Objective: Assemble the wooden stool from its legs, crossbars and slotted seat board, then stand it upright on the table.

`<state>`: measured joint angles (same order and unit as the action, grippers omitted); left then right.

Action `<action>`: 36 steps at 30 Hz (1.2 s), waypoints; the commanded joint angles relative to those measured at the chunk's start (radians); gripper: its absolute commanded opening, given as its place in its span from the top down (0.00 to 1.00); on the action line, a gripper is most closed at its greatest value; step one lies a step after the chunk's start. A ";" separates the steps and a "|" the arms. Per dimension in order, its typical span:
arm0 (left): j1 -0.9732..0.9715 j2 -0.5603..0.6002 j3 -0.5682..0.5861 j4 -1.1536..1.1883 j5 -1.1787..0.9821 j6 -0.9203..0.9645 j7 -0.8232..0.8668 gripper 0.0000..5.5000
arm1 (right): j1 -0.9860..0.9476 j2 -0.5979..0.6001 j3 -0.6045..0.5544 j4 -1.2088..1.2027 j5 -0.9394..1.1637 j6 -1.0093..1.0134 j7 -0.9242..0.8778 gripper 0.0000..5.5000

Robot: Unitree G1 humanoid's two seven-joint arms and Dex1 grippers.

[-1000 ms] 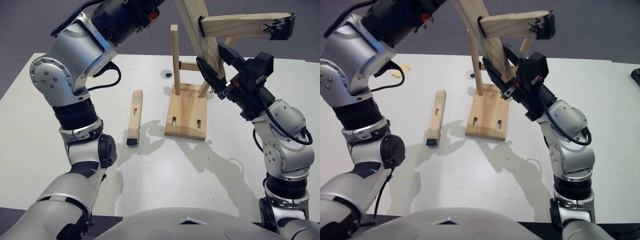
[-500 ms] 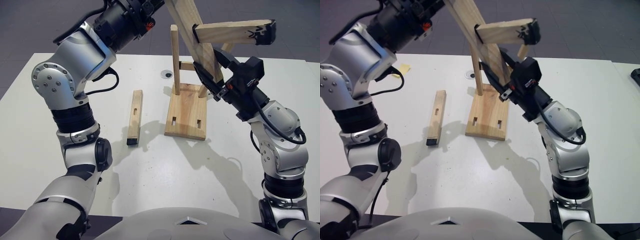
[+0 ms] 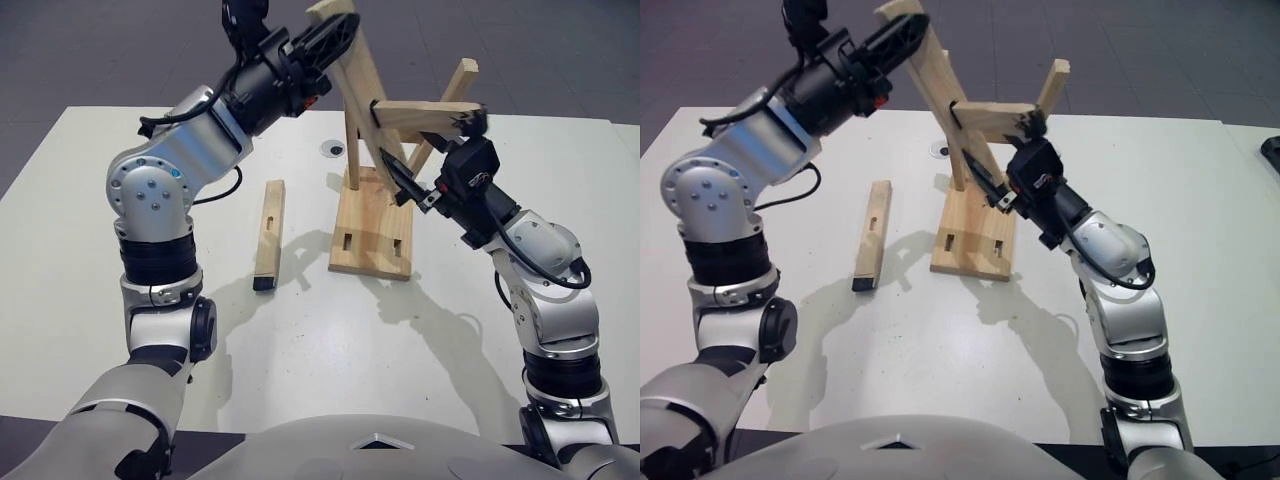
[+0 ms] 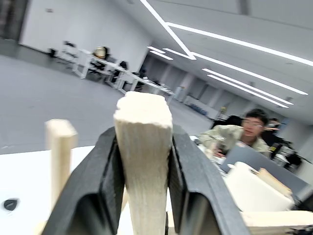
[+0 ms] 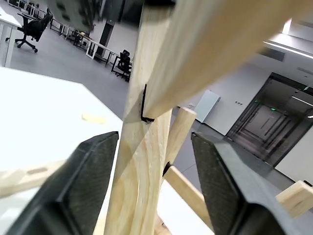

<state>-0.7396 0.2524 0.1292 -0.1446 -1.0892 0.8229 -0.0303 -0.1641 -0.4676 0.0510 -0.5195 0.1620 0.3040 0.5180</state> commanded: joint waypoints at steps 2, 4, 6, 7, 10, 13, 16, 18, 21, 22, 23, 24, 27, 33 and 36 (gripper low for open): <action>0.038 -0.019 0.037 -0.077 0.037 -0.050 0.008 0.81 | 0.176 -0.081 -0.071 0.034 0.065 0.035 0.093 0.32; 0.069 -0.031 0.055 -0.105 0.029 -0.046 0.041 0.81 | 0.253 -0.110 -0.080 0.045 0.112 0.053 0.156 0.27; 0.096 -0.046 0.066 -0.131 0.020 -0.030 0.088 0.81 | 0.299 -0.128 -0.078 0.072 0.121 0.067 0.180 0.21; 0.108 -0.051 0.071 -0.144 0.015 -0.020 0.113 0.81 | 0.317 -0.139 -0.077 0.082 0.122 0.070 0.194 0.19; 0.145 -0.044 0.062 -0.200 0.032 0.018 0.187 0.81 | 0.370 -0.175 -0.079 0.103 0.117 0.068 0.235 0.11; 0.162 -0.055 0.062 -0.227 0.039 0.037 0.256 0.81 | 0.367 -0.181 -0.060 0.141 0.077 0.050 0.228 0.02; 0.173 -0.062 0.036 -0.247 0.075 0.051 0.303 0.81 | 0.355 -0.174 -0.029 0.184 0.029 0.044 0.205 0.02; 0.185 -0.084 0.031 -0.255 0.074 0.057 0.334 0.81 | 0.332 -0.145 0.003 0.217 0.015 0.038 0.194 0.02; 0.206 -0.095 -0.003 -0.259 0.117 0.069 0.351 0.81 | 0.296 -0.086 0.054 0.252 0.010 0.041 0.174 0.02; 0.214 -0.098 -0.012 -0.260 0.131 0.072 0.355 0.81 | 0.288 -0.070 0.067 0.256 0.009 0.042 0.166 0.02; 0.222 -0.105 -0.015 -0.259 0.140 0.074 0.362 0.81 | 0.281 -0.055 0.077 0.260 0.007 0.043 0.156 0.02; 0.230 -0.111 -0.018 -0.259 0.151 0.073 0.368 0.81 | 0.274 -0.041 0.084 0.263 0.005 0.043 0.147 0.02; 0.257 -0.121 -0.029 -0.256 0.192 0.071 0.373 0.81 | 0.260 -0.009 0.093 0.269 -0.005 0.047 0.108 0.02; 0.288 -0.146 -0.032 -0.258 0.240 0.072 0.373 0.81 | 0.248 0.021 0.075 0.272 -0.003 0.060 0.060 0.02; 0.282 -0.164 -0.007 -0.280 0.223 0.083 0.382 0.81 | 0.247 0.022 0.070 0.278 -0.007 0.061 0.047 0.02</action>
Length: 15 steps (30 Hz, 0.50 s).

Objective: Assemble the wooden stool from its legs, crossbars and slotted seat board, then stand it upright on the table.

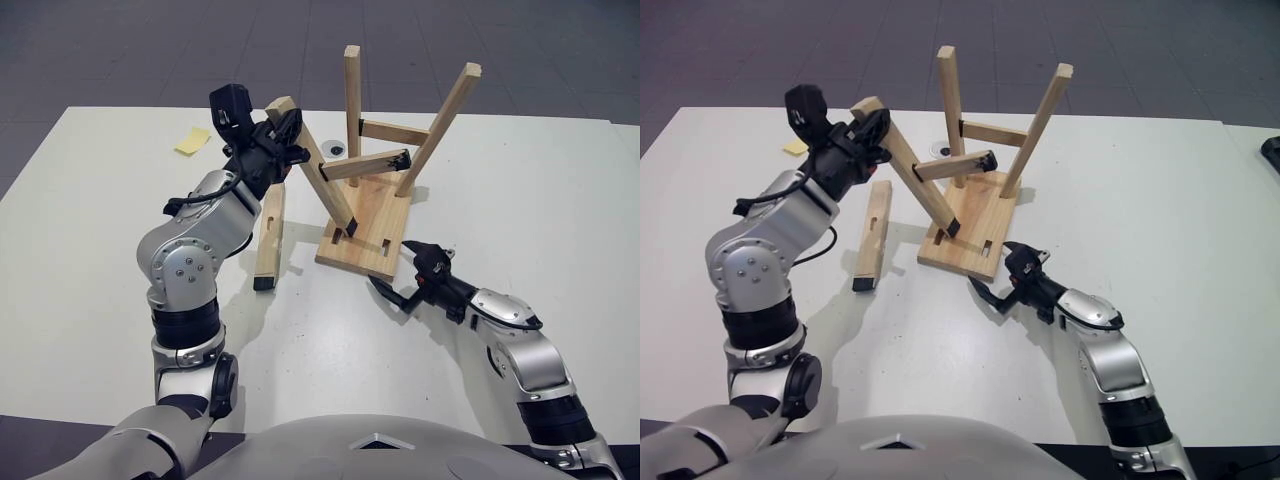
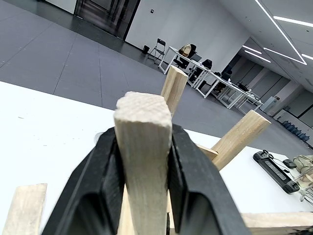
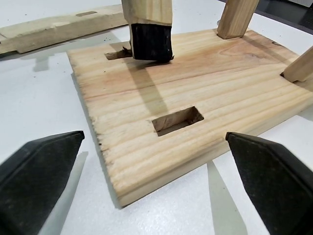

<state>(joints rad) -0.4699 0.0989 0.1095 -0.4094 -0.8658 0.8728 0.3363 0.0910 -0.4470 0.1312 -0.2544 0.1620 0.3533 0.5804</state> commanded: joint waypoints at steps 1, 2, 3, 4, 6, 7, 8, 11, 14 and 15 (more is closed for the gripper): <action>0.002 -0.017 0.028 -0.024 -0.018 0.038 0.022 0.81 | -0.008 0.003 -0.013 0.017 -0.009 0.013 -0.020 0.02; -0.013 -0.017 0.041 -0.033 -0.032 0.045 0.027 0.81 | -0.007 0.004 -0.016 0.022 -0.011 0.012 -0.025 0.02; -0.026 -0.014 0.054 -0.043 -0.044 0.055 0.034 0.81 | -0.006 0.007 -0.017 0.027 -0.013 0.012 -0.029 0.02; -0.035 -0.007 0.067 -0.052 -0.057 0.067 0.038 0.81 | -0.004 0.009 -0.018 0.032 -0.015 0.010 -0.033 0.02; -0.041 0.011 0.092 -0.068 -0.077 0.095 0.047 0.81 | 0.000 0.014 -0.018 0.036 -0.017 0.010 -0.041 0.02; -0.044 0.017 0.103 -0.071 -0.087 0.105 0.050 0.81 | 0.003 0.017 -0.018 0.038 -0.018 0.009 -0.047 0.02; -0.047 0.019 0.114 -0.072 -0.099 0.114 0.054 0.81 | 0.006 0.019 -0.018 0.041 -0.019 0.008 -0.052 0.02; -0.054 0.031 0.129 -0.063 -0.109 0.131 0.052 0.81 | 0.012 0.032 -0.013 0.039 -0.024 0.009 -0.066 0.02; -0.034 0.034 0.116 -0.047 -0.086 0.136 0.043 0.81 | 0.006 0.041 -0.006 0.041 -0.028 0.010 -0.073 0.02; -0.024 0.034 0.108 -0.042 -0.077 0.136 0.039 0.81 | 0.005 0.043 -0.006 0.042 -0.028 0.010 -0.075 0.02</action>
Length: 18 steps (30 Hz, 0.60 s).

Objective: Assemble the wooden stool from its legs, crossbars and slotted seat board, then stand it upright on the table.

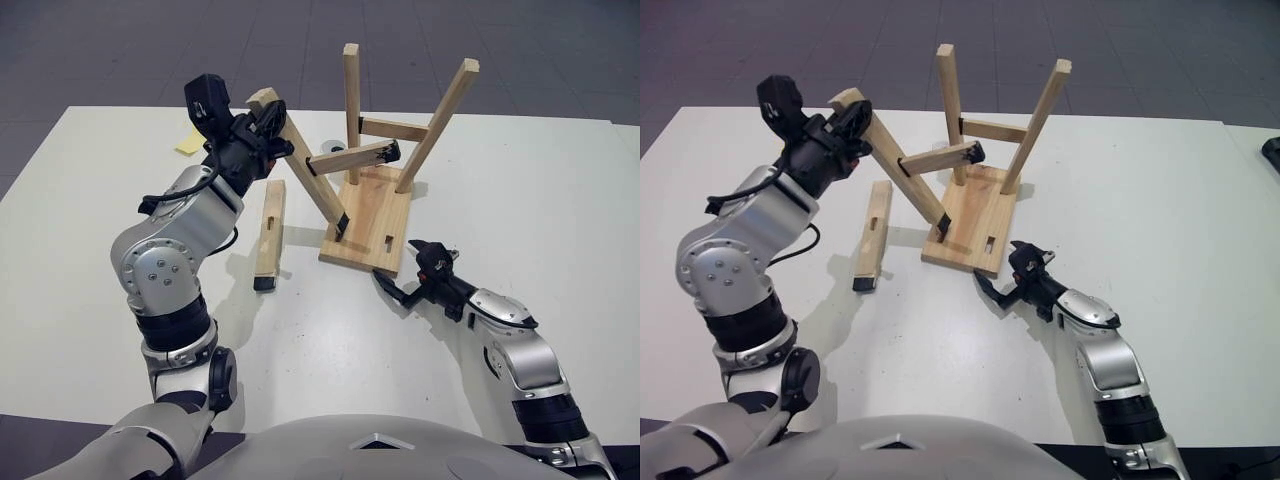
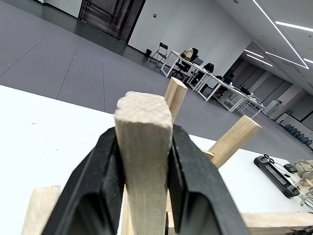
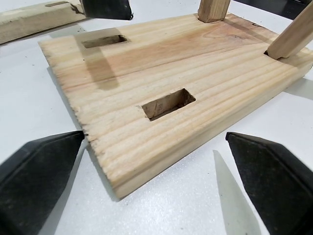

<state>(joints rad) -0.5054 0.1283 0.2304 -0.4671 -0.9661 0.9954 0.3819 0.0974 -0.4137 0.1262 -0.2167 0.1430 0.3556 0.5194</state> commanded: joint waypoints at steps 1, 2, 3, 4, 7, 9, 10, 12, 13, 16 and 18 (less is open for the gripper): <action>0.022 0.000 -0.020 0.023 0.031 0.011 -0.009 0.81 | -0.002 0.011 0.000 0.005 -0.009 0.008 -0.016 0.02; 0.034 -0.004 -0.031 0.034 0.044 0.004 -0.017 0.81 | -0.003 0.012 0.000 0.005 -0.010 0.008 -0.017 0.02; 0.048 -0.003 -0.044 0.044 0.068 -0.003 -0.022 0.81 | -0.004 0.013 0.000 0.005 -0.011 0.008 -0.019 0.02; 0.061 0.001 -0.058 0.053 0.095 -0.012 -0.027 0.81 | -0.005 0.014 0.001 0.007 -0.012 0.007 -0.019 0.02; 0.102 -0.012 -0.074 0.073 0.136 -0.031 -0.038 0.81 | -0.004 0.018 -0.001 0.005 -0.012 0.007 -0.024 0.02; 0.120 -0.013 -0.085 0.073 0.156 -0.042 -0.048 0.81 | 0.001 0.019 -0.003 0.001 -0.012 0.006 -0.026 0.02; 0.128 -0.015 -0.091 0.071 0.164 -0.047 -0.052 0.81 | 0.004 0.019 -0.003 0.000 -0.013 0.006 -0.027 0.02; 0.143 -0.018 -0.106 0.063 0.182 -0.059 -0.061 0.81 | 0.005 0.021 -0.002 -0.002 -0.015 0.006 -0.030 0.02; 0.151 -0.025 -0.114 0.059 0.192 -0.066 -0.065 0.81 | 0.006 0.023 -0.002 -0.006 -0.015 0.008 -0.033 0.02; 0.171 -0.033 -0.145 0.050 0.232 -0.087 -0.073 0.81 | 0.003 0.030 -0.003 -0.015 -0.016 0.013 -0.044 0.02; 0.193 -0.023 -0.174 0.037 0.272 -0.099 -0.079 0.81 | 0.005 0.031 -0.008 -0.026 -0.017 0.014 -0.051 0.02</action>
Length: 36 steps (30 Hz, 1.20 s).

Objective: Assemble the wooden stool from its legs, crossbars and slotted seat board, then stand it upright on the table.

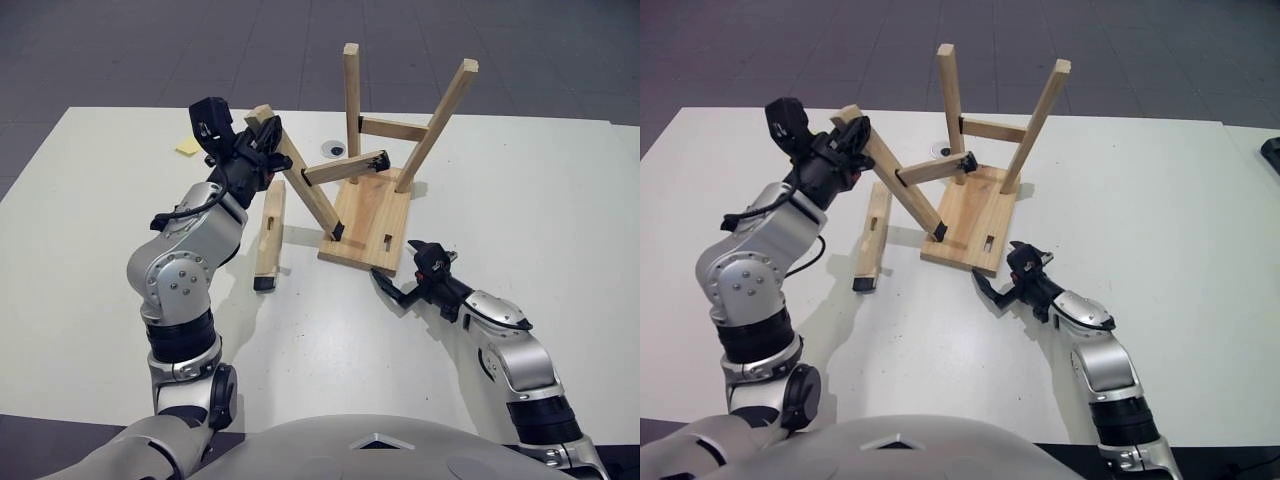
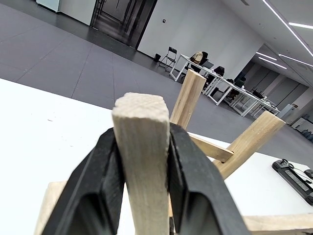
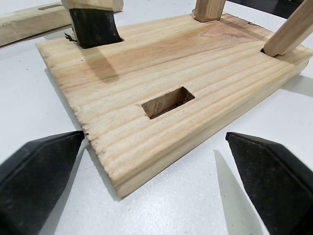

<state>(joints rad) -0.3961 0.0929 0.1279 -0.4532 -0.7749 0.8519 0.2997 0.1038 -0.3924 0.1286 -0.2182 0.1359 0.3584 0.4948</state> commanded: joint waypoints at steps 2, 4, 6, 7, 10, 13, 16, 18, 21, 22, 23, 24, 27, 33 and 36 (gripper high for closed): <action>0.107 0.031 -0.104 0.005 0.111 0.046 -0.013 0.81 | 0.004 0.007 -0.016 -0.047 -0.015 0.013 -0.036 0.02; 0.126 0.057 -0.145 -0.016 0.142 0.054 -0.035 0.81 | -0.002 0.012 -0.027 -0.074 -0.015 0.020 -0.051 0.02; 0.139 0.074 -0.186 -0.030 0.172 0.060 -0.053 0.81 | -0.020 0.021 -0.034 -0.095 -0.018 0.027 -0.067 0.02; 0.143 0.077 -0.201 -0.032 0.184 0.061 -0.059 0.81 | -0.028 0.025 -0.034 -0.102 -0.019 0.032 -0.072 0.02; 0.152 0.106 -0.259 -0.026 0.232 0.072 -0.083 0.81 | -0.047 0.028 -0.026 -0.116 -0.032 0.044 -0.080 0.02; 0.159 0.150 -0.327 -0.005 0.284 0.101 -0.117 0.81 | -0.072 0.021 -0.006 -0.122 -0.054 0.065 -0.087 0.02; 0.174 0.180 -0.366 0.036 0.319 0.132 -0.144 0.81 | -0.076 0.011 0.025 -0.108 -0.078 0.059 -0.068 0.02; 0.183 0.190 -0.374 0.061 0.332 0.143 -0.157 0.81 | -0.068 0.006 0.040 -0.091 -0.071 0.044 -0.037 0.02; 0.194 0.205 -0.390 0.090 0.352 0.153 -0.175 0.81 | -0.080 0.018 0.069 -0.072 -0.063 0.030 -0.008 0.02; 0.201 0.211 -0.396 0.092 0.358 0.159 -0.178 0.81 | -0.088 0.025 0.078 -0.070 -0.059 0.031 0.001 0.02; 0.213 0.215 -0.399 0.093 0.360 0.167 -0.182 0.81 | -0.098 0.031 0.088 -0.065 -0.061 0.027 0.007 0.02; 0.223 0.219 -0.402 0.096 0.362 0.172 -0.187 0.81 | -0.107 0.038 0.095 -0.057 -0.060 0.021 0.011 0.02; 0.229 0.216 -0.412 0.127 0.371 0.164 -0.197 0.81 | -0.138 0.067 0.114 -0.025 -0.064 -0.004 0.014 0.02; 0.197 0.157 -0.375 0.186 0.356 0.173 -0.198 0.81 | -0.214 0.133 0.143 0.062 -0.099 -0.025 -0.029 0.02; 0.195 0.117 -0.319 0.210 0.314 0.203 -0.197 0.81 | -0.237 0.141 0.163 0.095 -0.125 -0.027 -0.033 0.02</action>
<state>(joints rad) -0.3593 0.1997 -0.1765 -0.4882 -0.4763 0.7977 0.0929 -0.0829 -0.2652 0.2620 -0.1703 0.0476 0.3400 0.4738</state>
